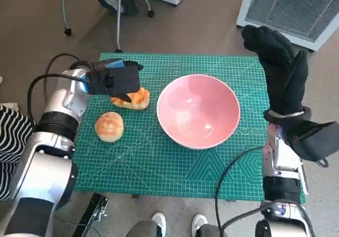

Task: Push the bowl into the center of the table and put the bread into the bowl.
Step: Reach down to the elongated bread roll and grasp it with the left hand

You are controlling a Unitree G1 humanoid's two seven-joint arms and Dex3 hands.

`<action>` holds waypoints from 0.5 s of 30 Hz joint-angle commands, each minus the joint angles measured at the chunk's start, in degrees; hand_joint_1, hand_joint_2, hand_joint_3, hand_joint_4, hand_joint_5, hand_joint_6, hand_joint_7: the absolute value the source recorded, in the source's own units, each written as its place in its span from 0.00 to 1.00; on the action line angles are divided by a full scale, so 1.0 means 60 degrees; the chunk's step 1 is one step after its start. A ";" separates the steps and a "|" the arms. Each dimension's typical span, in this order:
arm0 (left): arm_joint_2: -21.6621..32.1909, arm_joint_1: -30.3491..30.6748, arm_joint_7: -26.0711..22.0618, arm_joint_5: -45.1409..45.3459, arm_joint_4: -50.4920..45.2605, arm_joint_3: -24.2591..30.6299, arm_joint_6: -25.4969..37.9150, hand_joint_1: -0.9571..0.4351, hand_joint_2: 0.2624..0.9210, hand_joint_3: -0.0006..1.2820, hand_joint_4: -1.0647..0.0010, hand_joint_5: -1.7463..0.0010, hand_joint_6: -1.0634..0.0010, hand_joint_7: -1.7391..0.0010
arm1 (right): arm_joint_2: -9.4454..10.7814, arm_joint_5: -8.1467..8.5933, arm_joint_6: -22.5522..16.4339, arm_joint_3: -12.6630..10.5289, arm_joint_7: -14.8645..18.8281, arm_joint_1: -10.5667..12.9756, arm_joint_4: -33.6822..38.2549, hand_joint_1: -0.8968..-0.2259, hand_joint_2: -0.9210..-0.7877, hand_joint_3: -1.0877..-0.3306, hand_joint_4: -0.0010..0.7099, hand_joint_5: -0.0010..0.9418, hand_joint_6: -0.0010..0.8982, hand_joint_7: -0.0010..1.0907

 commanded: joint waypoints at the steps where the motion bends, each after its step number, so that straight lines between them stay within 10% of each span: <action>1: -0.0142 -0.0176 0.0172 0.0207 0.0212 -0.0211 0.0198 0.44 0.76 0.00 0.85 1.00 0.69 1.00 | -0.0094 0.0011 0.0154 0.0014 0.0029 0.0219 0.0086 0.27 0.00 0.58 0.24 0.00 0.07 0.41; 15: -0.0479 0.0082 0.0720 0.0715 0.0673 -0.0810 0.0460 0.46 0.76 0.00 0.85 1.00 0.69 1.00 | -0.0074 0.0030 0.0193 0.0032 -0.0001 0.0213 0.0060 0.27 0.00 0.58 0.25 0.00 0.07 0.42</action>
